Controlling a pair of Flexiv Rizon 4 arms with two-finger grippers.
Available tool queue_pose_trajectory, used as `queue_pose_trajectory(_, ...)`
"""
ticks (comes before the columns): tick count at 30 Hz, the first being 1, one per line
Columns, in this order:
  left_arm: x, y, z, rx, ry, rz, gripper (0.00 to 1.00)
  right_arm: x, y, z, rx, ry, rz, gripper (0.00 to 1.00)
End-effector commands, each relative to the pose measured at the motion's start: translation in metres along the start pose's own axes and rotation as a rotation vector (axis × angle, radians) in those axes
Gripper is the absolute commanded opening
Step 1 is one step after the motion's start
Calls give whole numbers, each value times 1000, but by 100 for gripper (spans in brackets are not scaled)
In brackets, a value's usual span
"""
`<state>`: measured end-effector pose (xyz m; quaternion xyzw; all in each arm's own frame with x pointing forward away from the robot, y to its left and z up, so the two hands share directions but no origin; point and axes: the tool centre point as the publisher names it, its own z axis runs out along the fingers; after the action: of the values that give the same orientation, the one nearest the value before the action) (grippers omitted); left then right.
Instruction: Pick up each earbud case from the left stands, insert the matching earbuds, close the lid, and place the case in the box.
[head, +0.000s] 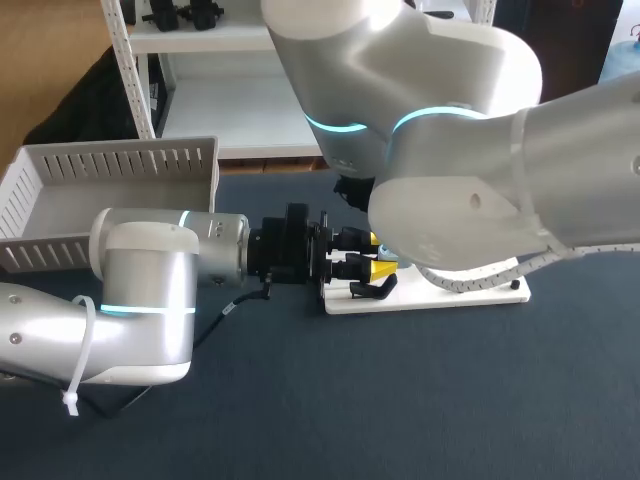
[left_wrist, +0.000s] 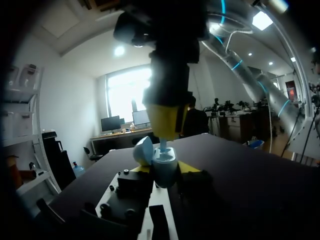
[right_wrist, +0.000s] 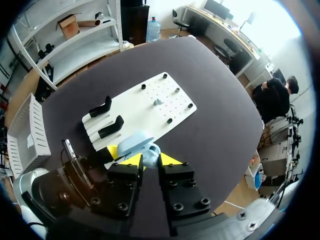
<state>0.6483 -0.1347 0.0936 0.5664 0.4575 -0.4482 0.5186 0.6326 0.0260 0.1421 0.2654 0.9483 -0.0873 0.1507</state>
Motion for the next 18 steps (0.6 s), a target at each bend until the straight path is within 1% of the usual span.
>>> queue_pose_trajectory(1,0,-1,0,-5,-1,2,0,-1,2,1,5,1,2,0)
queue_pose_trajectory(18,0,-1,0,-5,-1,2,0,-2,1,6,19,3,6,0)
